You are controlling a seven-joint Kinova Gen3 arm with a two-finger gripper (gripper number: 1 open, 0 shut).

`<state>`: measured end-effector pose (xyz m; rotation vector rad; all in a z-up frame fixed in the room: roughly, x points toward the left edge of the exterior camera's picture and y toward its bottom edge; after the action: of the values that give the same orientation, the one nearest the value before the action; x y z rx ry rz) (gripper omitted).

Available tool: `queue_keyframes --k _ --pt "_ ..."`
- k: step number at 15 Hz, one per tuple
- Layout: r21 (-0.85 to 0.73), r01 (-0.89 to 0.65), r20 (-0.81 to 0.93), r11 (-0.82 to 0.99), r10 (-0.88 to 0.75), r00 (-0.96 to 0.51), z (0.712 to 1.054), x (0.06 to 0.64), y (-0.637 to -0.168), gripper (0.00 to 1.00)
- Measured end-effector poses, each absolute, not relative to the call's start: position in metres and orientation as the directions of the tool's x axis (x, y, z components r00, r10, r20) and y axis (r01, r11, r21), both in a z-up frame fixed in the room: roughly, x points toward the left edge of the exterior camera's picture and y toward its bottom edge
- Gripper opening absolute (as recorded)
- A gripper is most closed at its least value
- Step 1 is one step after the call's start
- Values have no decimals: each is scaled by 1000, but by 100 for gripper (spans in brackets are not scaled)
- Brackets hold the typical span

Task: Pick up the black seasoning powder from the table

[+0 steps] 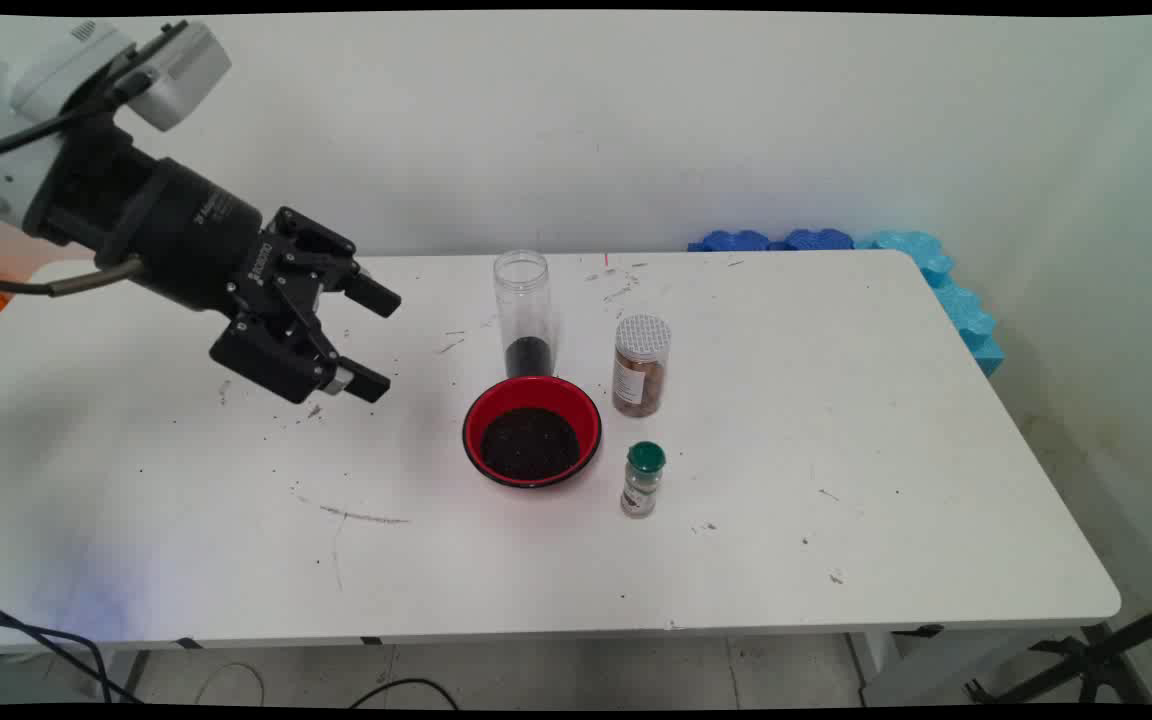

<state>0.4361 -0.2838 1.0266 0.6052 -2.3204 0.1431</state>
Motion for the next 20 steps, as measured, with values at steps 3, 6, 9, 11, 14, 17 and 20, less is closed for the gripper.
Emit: queue_keyframes --k 3,6,9,11,14,17,20 --pt "60 -494 675 868 -399 -620 1026 437 -293 100" --pt "20 -560 662 828 -431 -613 1021 443 -311 100" --pt "-19 -628 639 778 -474 -606 1011 450 -326 100" --pt "-40 -665 622 746 -503 -601 1001 454 -332 100" --pt "-63 -706 607 706 -534 -589 986 456 -337 100" --pt "-60 -742 625 667 -554 -549 968 450 -344 100" --pt "-52 -765 643 642 -564 -518 951 444 -351 100"
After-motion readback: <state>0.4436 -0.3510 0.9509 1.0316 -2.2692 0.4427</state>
